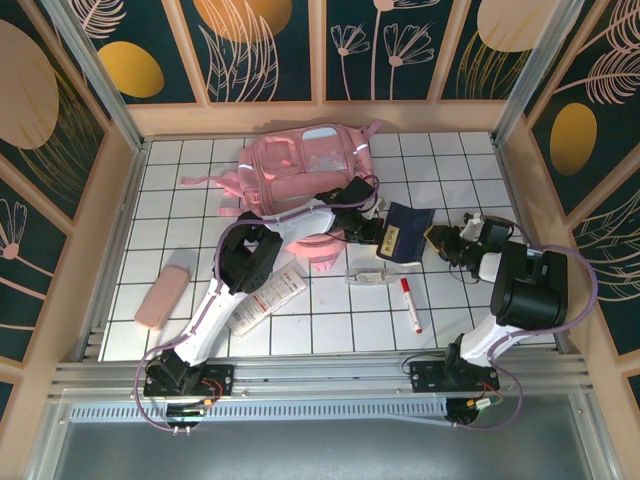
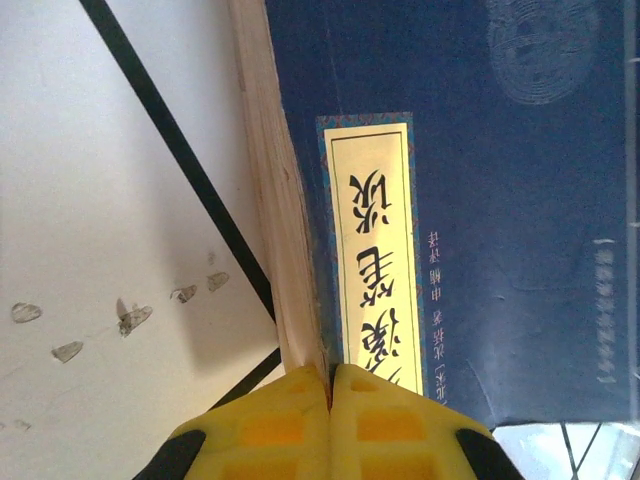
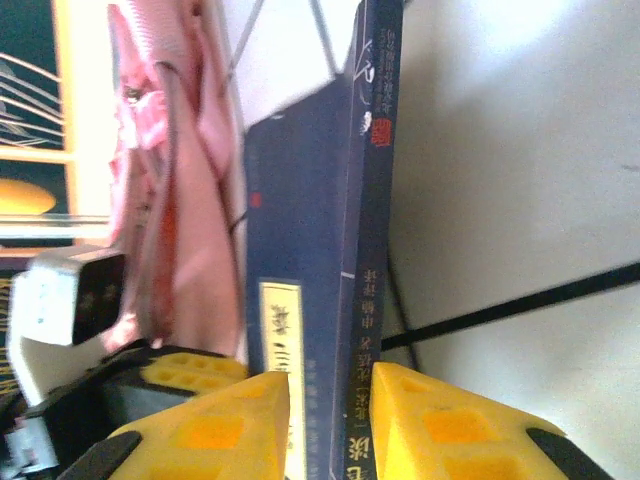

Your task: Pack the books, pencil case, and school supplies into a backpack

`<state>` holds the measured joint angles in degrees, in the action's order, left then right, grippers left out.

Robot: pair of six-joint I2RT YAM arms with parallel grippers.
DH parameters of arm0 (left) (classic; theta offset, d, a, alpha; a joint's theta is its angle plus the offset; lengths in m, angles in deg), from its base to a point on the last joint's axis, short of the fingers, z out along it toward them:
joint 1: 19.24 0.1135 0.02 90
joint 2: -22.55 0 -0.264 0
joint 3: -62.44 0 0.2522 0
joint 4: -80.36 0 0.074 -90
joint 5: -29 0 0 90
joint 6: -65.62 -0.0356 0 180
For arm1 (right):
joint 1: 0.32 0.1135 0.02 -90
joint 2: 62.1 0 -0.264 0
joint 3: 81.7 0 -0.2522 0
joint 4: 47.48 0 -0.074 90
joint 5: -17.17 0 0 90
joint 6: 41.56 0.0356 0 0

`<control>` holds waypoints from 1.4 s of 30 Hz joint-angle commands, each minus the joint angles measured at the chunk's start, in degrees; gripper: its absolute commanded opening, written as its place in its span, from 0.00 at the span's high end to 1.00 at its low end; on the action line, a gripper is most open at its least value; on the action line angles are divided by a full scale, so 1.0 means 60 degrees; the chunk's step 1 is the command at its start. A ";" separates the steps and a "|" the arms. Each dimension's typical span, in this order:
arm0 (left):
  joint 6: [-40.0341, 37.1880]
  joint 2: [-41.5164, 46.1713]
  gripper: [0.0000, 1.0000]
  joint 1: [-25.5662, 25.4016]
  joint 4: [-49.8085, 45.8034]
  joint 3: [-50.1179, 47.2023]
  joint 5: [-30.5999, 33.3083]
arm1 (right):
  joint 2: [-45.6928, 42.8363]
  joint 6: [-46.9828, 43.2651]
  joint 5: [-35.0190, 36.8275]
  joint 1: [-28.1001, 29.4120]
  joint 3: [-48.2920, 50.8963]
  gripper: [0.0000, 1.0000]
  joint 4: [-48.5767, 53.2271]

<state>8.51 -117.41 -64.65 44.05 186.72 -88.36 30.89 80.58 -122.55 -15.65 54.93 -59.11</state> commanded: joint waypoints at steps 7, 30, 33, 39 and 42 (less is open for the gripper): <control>0.0686 -0.0083 1.00 -0.0540 0.1445 -0.0623 0.0199 | 0.0389 -0.0619 -0.0504 0.0872 -0.0356 0.69 0.3532; 0.0093 0.2493 0.71 -0.0487 0.2013 -0.0283 0.0912 | -0.2942 -0.1358 0.0688 0.1065 -0.0669 0.96 0.3908; -0.0064 0.3244 0.67 -0.0463 0.2109 -0.0190 0.1212 | -0.3855 -0.1415 0.0781 0.1076 -0.0878 0.96 0.4017; 0.0426 0.5156 0.59 -0.0059 0.3363 -0.1914 0.0642 | -0.4771 -0.1467 -0.0097 0.1606 -0.1689 0.96 0.4171; 0.0644 0.6403 0.48 0.0290 0.4305 -0.3451 0.0085 | -0.4932 -0.1455 -0.0473 0.2273 -0.2245 0.96 0.4145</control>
<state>10.72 -82.70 -65.02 64.05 172.21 -84.49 3.22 73.61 -120.93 -4.77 45.25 -33.27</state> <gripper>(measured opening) 0.491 0.127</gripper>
